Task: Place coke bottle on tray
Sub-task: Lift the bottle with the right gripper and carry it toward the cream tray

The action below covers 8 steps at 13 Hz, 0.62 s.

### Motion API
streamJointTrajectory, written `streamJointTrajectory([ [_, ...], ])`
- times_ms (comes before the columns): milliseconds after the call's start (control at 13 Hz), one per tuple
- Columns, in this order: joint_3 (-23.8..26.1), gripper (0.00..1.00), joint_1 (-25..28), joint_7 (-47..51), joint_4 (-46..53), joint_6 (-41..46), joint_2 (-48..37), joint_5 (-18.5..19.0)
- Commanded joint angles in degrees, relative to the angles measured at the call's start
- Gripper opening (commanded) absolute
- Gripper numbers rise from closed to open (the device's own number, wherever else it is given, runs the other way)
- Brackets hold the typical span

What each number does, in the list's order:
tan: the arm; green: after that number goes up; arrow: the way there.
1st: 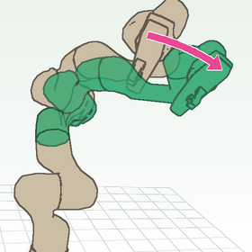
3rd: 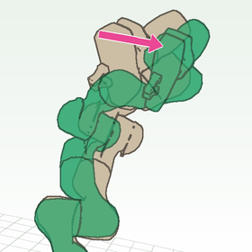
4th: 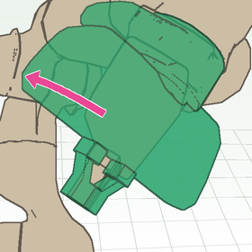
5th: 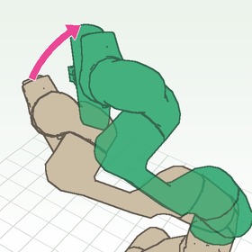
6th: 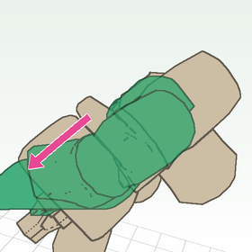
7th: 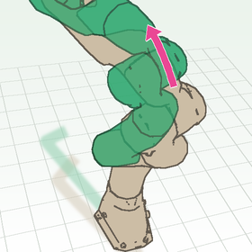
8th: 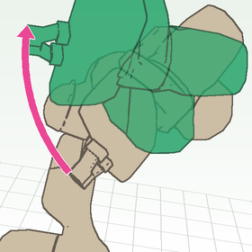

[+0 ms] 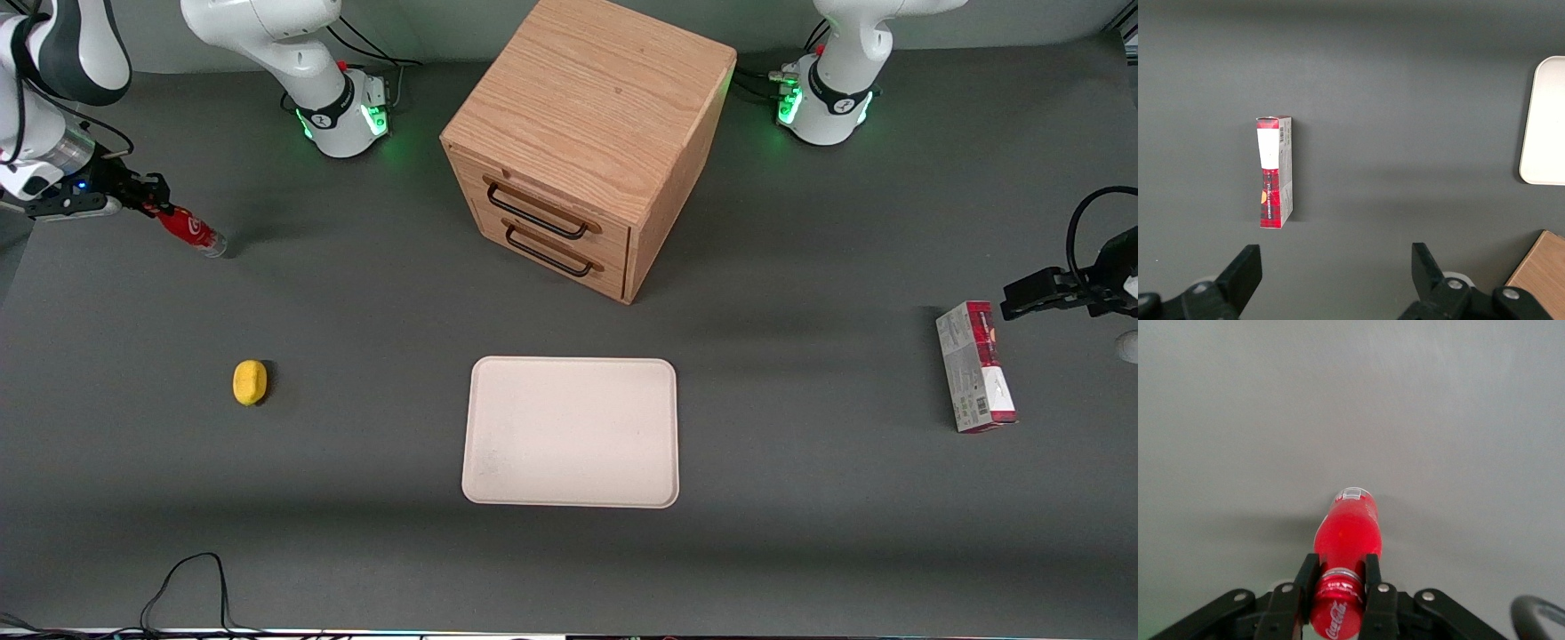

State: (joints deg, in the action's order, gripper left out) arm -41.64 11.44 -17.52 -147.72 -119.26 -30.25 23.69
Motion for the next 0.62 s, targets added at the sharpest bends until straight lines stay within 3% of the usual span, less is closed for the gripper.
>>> streamJointTrajectory([
  [0, 11.0, 0.10, 0.4, 0.3, 17.1, 12.1, 11.1, -11.0],
  [231, 18.9, 0.10, 0.4, 0.7, 39.7, 26.8, 23.4, -18.7],
  [538, 26.2, 0.10, 0.3, 2.9, 66.5, 39.4, 36.7, -22.8],
])
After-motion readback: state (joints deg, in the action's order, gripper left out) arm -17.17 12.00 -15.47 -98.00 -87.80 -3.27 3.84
